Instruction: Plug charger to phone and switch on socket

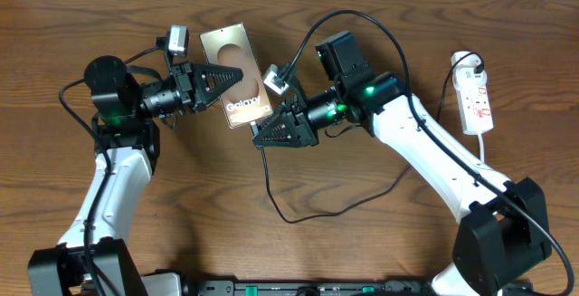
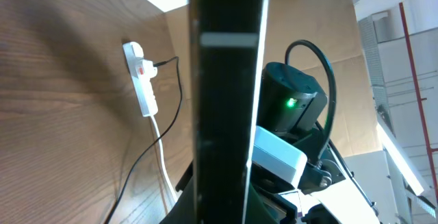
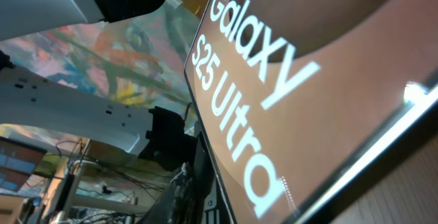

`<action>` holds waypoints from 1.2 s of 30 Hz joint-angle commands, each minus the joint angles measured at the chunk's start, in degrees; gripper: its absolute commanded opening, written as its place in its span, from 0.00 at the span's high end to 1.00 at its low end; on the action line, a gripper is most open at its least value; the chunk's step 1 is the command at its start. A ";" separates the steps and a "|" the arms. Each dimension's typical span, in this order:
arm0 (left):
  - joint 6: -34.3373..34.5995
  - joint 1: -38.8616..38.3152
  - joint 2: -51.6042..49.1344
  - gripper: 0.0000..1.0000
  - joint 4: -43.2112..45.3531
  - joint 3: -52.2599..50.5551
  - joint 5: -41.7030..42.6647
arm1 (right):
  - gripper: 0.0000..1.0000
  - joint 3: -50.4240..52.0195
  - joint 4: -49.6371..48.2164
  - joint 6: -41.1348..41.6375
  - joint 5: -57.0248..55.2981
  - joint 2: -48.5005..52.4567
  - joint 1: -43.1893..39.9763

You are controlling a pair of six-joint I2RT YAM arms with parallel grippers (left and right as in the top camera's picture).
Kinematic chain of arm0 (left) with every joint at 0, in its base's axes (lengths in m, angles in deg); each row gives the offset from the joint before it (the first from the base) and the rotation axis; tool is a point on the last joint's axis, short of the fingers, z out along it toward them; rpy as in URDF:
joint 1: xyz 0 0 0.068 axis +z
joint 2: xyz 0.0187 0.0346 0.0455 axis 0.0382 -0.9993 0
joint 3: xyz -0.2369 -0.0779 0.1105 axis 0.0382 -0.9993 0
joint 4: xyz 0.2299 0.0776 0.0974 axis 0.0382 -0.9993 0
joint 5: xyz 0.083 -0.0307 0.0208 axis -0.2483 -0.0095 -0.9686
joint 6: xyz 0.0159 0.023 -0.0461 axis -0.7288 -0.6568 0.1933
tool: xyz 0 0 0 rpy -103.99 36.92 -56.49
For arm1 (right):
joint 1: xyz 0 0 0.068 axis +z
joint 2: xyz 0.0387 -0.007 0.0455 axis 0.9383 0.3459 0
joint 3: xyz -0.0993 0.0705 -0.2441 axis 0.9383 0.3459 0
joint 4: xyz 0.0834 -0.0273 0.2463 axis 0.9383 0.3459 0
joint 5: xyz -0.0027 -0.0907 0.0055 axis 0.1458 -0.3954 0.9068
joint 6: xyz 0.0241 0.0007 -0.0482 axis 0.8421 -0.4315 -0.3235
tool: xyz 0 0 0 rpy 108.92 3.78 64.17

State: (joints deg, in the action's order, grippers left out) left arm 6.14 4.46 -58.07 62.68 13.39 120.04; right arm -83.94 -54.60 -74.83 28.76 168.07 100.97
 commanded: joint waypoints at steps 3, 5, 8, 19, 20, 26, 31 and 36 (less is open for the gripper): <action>0.09 -0.09 0.42 0.93 0.37 0.00 -0.15 | 0.88 -0.26 -1.16 0.17 1.46 -0.68 0.70; -0.07 -0.09 0.42 0.93 0.37 0.00 -0.15 | 0.89 -0.26 -2.10 1.77 1.36 -0.68 0.70; -0.11 -0.09 0.42 0.93 0.37 0.00 -0.15 | 0.99 -0.26 -3.87 3.87 1.36 -0.68 0.68; -6.32 -0.09 0.42 0.93 0.39 0.00 1.88 | 0.99 -0.26 -8.66 13.97 1.68 -0.68 -0.37; -6.64 -0.09 0.42 0.93 0.44 0.00 2.27 | 0.99 -0.26 -8.61 14.21 1.92 -0.68 -0.79; -7.34 -0.09 0.42 0.93 4.92 0.00 5.38 | 0.99 -0.26 -9.53 14.62 4.83 -0.68 -2.32; -7.30 -0.09 0.42 0.93 5.35 0.00 6.43 | 0.99 -0.26 -10.62 14.58 5.05 -0.68 -2.27; -7.08 -0.09 0.42 0.93 5.31 0.00 8.07 | 0.99 -0.26 -12.28 14.67 5.05 -0.68 -2.29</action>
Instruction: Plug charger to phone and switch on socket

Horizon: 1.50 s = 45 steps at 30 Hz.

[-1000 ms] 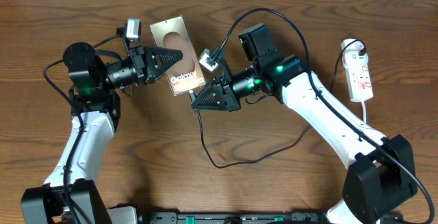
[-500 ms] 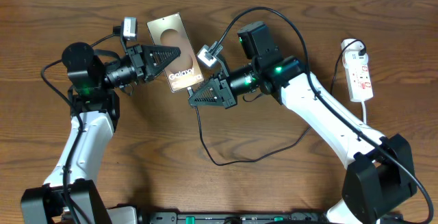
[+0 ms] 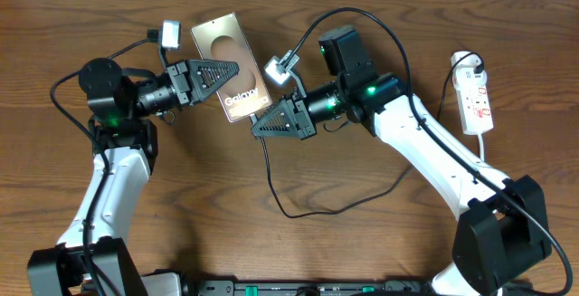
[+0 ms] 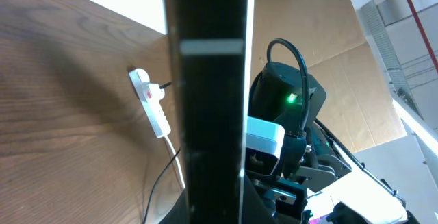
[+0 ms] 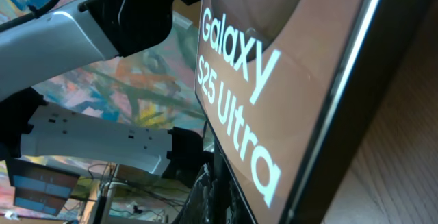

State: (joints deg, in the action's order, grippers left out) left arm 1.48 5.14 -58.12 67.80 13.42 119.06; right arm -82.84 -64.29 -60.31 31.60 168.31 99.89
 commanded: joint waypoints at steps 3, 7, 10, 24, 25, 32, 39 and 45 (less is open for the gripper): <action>-2.19 -0.76 0.46 0.93 0.15 -0.02 9.46 | 0.99 -1.36 -4.02 1.60 2.19 -0.92 -1.20; -2.19 -0.76 0.46 0.93 -0.04 -0.02 9.44 | 0.99 -1.36 -4.70 1.60 2.19 -0.92 -1.22; -2.14 -0.76 0.46 0.93 -0.37 -0.02 9.44 | 0.99 -1.36 -5.55 1.97 2.16 -0.92 -1.29; -1.29 -0.50 0.46 0.93 -0.46 -0.02 8.13 | 0.01 -1.36 -1.46 0.94 -1.64 -0.92 -4.63; -1.14 -0.55 0.46 0.93 -0.46 -0.02 8.39 | 0.01 -1.36 -1.49 0.87 -1.25 -0.92 -5.27; -0.72 -0.68 0.46 0.93 -2.19 -0.04 9.22 | 0.35 -1.36 -4.24 0.90 5.22 -0.92 -4.85; -0.72 -2.73 0.46 0.93 -2.19 -0.04 9.20 | 0.44 -1.36 -7.13 0.96 2.82 -0.92 -2.43; -0.74 -3.41 0.46 0.93 -2.16 -0.04 9.18 | 0.75 -1.36 -7.52 1.11 0.70 -0.92 -2.38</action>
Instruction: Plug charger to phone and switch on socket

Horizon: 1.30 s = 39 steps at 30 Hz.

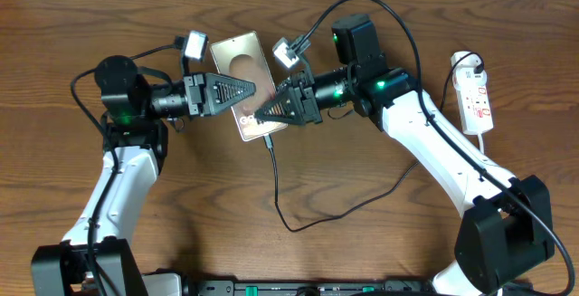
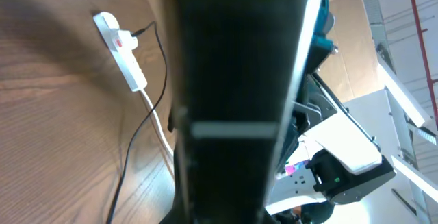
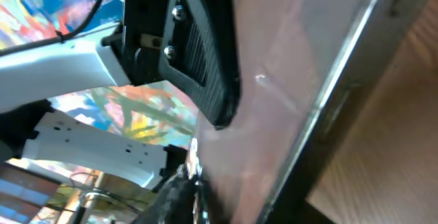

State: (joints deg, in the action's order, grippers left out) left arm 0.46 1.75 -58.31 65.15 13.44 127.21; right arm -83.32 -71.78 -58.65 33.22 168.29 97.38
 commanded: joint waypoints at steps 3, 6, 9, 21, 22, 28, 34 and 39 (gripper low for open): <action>0.28 -0.02 0.66 0.92 0.48 -0.07 1.05 | 0.92 -0.87 -0.50 -0.52 -1.68 -0.90 0.13; 0.02 -0.02 0.66 0.83 0.50 -0.07 1.03 | 0.99 -0.87 -0.57 -0.52 -2.08 -0.90 0.13; -0.37 0.00 0.66 0.61 0.52 -0.07 0.79 | 0.99 -0.87 -0.66 -0.52 -2.25 -0.90 0.07; -2.34 5.70 0.66 0.30 0.90 -0.07 -7.91 | 0.99 -0.87 6.54 3.63 -7.98 -0.90 -5.46; -2.34 6.93 0.63 0.30 0.90 -0.07 -8.81 | 0.99 -0.87 8.17 3.13 -9.42 -0.90 -5.73; -4.52 12.68 0.13 0.30 -1.16 -0.07 -13.44 | 0.99 -0.87 24.55 -3.04 -28.57 -0.70 -6.73; -19.54 13.81 -0.87 0.30 -23.21 -0.07 -22.53 | 0.99 0.33 29.64 -4.85 -36.46 -0.02 -6.69; -29.33 13.70 -0.96 0.30 -44.94 -0.07 -41.57 | 0.99 3.34 28.57 -3.26 -38.71 0.20 -6.88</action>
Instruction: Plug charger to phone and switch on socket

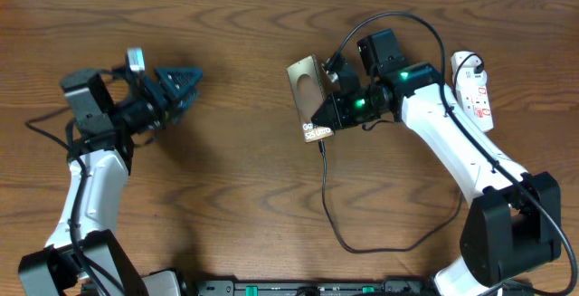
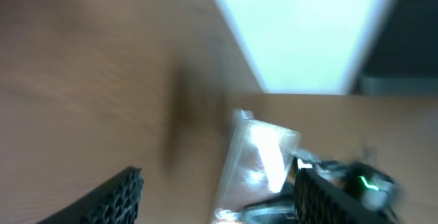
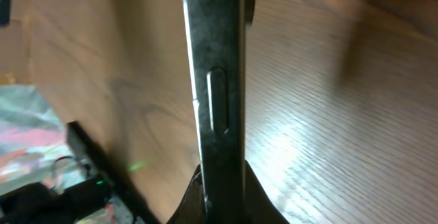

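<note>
The gold phone hangs above the table, right of centre, with my right gripper shut on its lower part. In the right wrist view only its dark edge shows, standing up from between the shut fingers of that gripper. The black charger cable hangs from the phone's lower end and loops over the table. A white socket strip lies at the far right. My left gripper is open and empty at the far left. Its wrist view is blurred, with the phone far off.
The cable's loop lies on the wood in front of the right arm, and its far end reaches the plug on the socket strip. A pale wall edge runs along the table's back.
My left gripper has let go of the phone and now stands open at the far left. The right gripper now holds the phone alone, further right and nearer the socket strip.
First my left gripper held the phone left of centre, with the right gripper at its lower end by the cable. The pair stayed so, then sat nearer the centre. Now the right gripper alone holds the phone, with the cable hanging from it.
</note>
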`<action>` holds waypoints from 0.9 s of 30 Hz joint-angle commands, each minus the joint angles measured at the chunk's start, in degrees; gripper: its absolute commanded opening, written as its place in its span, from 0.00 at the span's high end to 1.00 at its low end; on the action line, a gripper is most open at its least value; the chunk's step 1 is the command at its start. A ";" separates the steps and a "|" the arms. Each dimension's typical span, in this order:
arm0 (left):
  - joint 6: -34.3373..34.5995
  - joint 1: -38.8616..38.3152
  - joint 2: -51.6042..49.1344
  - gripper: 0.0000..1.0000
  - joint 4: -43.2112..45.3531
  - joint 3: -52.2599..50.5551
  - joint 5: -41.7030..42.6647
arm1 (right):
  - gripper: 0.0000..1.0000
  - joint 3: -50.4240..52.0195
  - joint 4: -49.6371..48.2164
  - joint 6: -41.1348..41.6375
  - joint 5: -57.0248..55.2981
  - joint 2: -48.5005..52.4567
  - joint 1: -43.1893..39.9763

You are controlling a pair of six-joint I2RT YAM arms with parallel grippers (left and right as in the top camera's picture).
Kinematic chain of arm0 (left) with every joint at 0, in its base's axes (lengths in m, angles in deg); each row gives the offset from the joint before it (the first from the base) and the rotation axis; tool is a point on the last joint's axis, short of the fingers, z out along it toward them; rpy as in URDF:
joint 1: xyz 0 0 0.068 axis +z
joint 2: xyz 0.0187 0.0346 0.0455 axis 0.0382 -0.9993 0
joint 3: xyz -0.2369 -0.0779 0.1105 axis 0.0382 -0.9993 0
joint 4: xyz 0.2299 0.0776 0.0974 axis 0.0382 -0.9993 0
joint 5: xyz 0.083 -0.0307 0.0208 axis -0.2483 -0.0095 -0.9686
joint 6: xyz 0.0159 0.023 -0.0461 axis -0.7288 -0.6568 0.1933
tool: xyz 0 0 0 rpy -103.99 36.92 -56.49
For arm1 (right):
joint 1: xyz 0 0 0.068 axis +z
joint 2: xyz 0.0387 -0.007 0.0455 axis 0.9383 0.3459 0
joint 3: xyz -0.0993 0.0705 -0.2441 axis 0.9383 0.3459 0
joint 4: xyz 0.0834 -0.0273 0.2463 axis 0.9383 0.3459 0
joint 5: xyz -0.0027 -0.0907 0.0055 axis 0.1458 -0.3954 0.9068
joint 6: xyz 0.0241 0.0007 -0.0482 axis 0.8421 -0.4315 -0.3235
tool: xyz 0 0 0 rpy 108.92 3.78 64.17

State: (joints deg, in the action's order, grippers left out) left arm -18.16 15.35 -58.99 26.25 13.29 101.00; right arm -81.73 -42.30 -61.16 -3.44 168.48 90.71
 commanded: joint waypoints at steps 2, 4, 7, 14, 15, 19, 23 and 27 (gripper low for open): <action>-11.82 0.11 -0.28 0.30 -10.95 0.09 -22.58 | 0.99 3.41 -2.38 0.17 -2.03 0.04 -0.33; -12.00 0.11 -0.28 0.30 -14.19 0.09 -27.89 | 0.99 5.62 -5.20 2.08 -2.01 0.09 -0.35; -11.98 0.13 -0.28 0.30 -16.17 0.09 -32.20 | 0.99 9.20 -10.14 4.72 -1.84 0.33 -0.35; -11.96 0.13 -0.28 0.30 -16.37 0.09 -33.03 | 0.99 15.58 -20.83 7.58 2.45 2.51 -0.35; -11.98 0.13 -0.28 0.30 -16.37 0.09 -33.03 | 0.99 15.91 -22.05 7.58 3.48 3.06 -0.35; -11.96 0.13 -0.28 0.02 -16.35 0.09 -33.03 | 0.99 16.04 -24.50 9.49 4.68 5.33 -0.28; -11.96 0.13 -0.28 0.02 -16.35 0.09 -33.03 | 0.99 16.04 -26.84 11.08 6.58 8.07 -0.31; -11.96 0.13 -0.28 0.02 -16.35 0.09 -33.03 | 0.99 16.04 -28.72 11.45 9.38 10.54 -0.28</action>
State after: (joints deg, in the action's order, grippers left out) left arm -29.14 15.33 -59.17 10.05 13.09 68.65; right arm -65.51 -70.08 -50.52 1.24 177.73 90.63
